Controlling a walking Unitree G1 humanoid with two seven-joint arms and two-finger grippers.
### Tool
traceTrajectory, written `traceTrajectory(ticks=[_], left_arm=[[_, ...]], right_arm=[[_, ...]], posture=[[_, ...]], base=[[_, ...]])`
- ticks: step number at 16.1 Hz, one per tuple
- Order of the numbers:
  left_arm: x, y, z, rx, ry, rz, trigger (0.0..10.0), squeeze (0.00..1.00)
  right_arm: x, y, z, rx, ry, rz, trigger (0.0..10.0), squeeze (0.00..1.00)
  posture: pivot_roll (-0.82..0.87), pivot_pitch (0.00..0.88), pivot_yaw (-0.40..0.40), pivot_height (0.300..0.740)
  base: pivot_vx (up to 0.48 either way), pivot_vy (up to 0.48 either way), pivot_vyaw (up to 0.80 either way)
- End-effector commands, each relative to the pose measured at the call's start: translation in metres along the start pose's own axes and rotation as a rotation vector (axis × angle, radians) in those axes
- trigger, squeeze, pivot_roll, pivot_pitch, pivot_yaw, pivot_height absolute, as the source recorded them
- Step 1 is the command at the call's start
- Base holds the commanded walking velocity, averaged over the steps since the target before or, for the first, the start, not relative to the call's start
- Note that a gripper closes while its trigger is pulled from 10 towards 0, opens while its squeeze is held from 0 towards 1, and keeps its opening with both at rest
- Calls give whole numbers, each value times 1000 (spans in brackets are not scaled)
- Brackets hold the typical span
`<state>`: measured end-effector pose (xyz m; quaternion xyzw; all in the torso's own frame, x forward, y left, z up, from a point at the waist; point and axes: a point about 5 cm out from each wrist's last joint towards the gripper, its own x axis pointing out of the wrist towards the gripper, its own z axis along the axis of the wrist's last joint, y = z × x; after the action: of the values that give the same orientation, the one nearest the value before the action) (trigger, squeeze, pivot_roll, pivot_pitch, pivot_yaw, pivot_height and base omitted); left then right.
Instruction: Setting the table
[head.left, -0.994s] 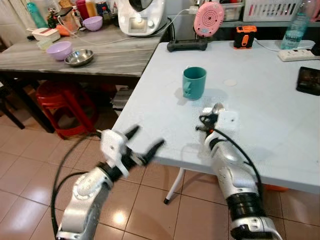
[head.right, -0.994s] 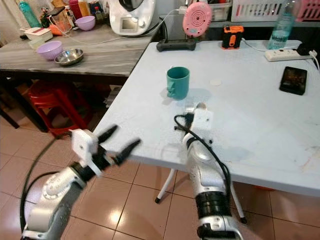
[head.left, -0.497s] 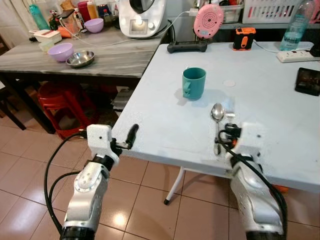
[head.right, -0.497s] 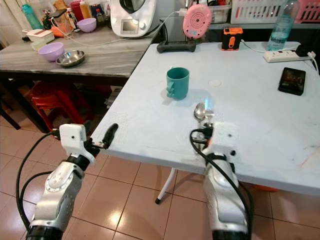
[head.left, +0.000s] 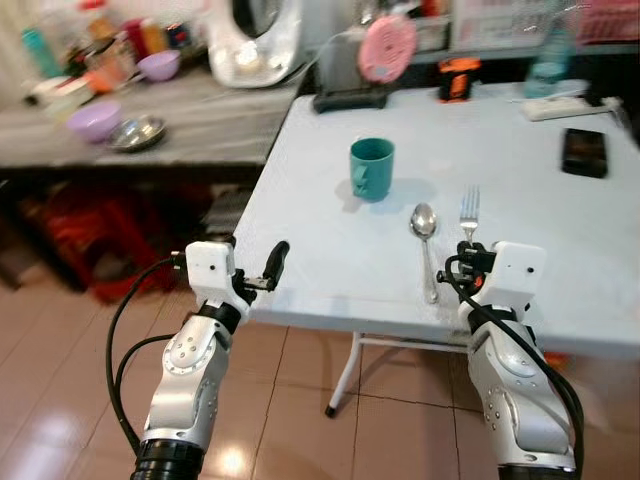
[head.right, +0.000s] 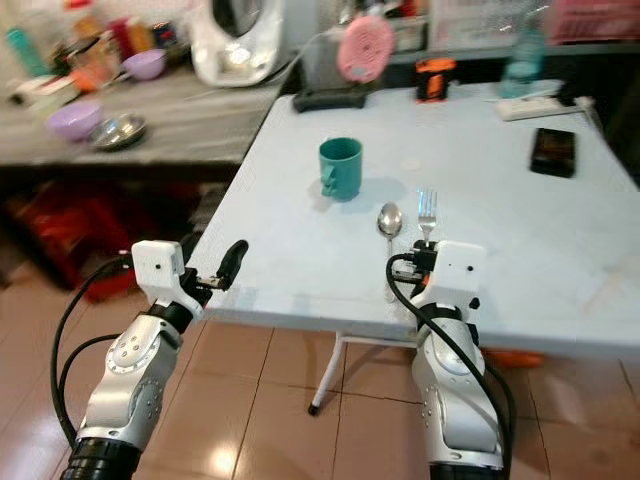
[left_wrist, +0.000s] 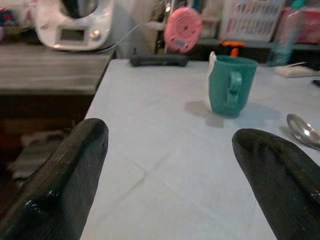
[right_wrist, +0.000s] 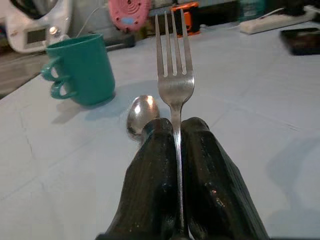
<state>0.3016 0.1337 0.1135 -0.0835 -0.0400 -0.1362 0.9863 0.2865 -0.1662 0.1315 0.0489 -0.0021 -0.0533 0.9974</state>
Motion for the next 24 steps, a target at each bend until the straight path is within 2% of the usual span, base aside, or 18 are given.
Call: traceTrajectory(ticks=[1,16,24], left_arm=[[-2,10,-2,9,11,24,10000,0],[1,14,1,13,-1,32,10000,0],[3,11,1,10,-3,29,10000,0]], right_arm=[[-1,9,6,24,-22,27,10000,0],[2,9,5,43,-36,2,10000,0],[2,7,5,48,-39,-7,10000,0]], posture=[[-79,0,128,740],[-71,0,145,740],[-72,0,144,740]], base=[[0,428,0],[0,476,0],[0,480,0]])
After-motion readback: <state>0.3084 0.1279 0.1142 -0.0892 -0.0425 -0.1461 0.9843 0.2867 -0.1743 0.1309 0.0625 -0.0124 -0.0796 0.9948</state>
